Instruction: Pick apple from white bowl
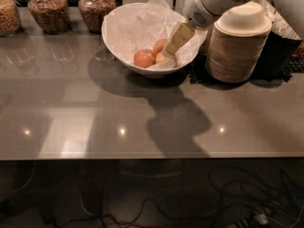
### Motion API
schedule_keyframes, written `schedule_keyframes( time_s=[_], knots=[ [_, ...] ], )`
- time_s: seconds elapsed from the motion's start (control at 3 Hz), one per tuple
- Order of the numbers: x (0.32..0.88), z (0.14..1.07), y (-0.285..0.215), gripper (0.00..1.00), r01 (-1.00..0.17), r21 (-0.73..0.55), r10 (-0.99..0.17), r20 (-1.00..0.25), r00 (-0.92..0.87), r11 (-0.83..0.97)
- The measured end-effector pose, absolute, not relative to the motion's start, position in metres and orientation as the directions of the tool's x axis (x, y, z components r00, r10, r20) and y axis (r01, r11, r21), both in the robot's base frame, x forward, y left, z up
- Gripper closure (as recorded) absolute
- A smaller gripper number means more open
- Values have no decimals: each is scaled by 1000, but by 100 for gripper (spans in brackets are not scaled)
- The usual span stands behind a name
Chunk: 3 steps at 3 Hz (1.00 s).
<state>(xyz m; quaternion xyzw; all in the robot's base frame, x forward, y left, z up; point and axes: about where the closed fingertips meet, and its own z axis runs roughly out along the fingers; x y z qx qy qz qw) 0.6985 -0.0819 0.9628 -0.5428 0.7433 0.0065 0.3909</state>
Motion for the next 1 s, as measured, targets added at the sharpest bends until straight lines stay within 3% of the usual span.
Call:
schedule_keyframes(
  time_s=[0.33, 0.67, 1.0],
  knots=[
    [700, 958, -87, 19, -778, -432, -792, -595, -136, 457],
    [700, 952, -92, 28, -757, -429, -782, -600, -168, 492],
    [698, 947, -95, 28, -749, -414, -771, -606, -197, 517]
  ],
)
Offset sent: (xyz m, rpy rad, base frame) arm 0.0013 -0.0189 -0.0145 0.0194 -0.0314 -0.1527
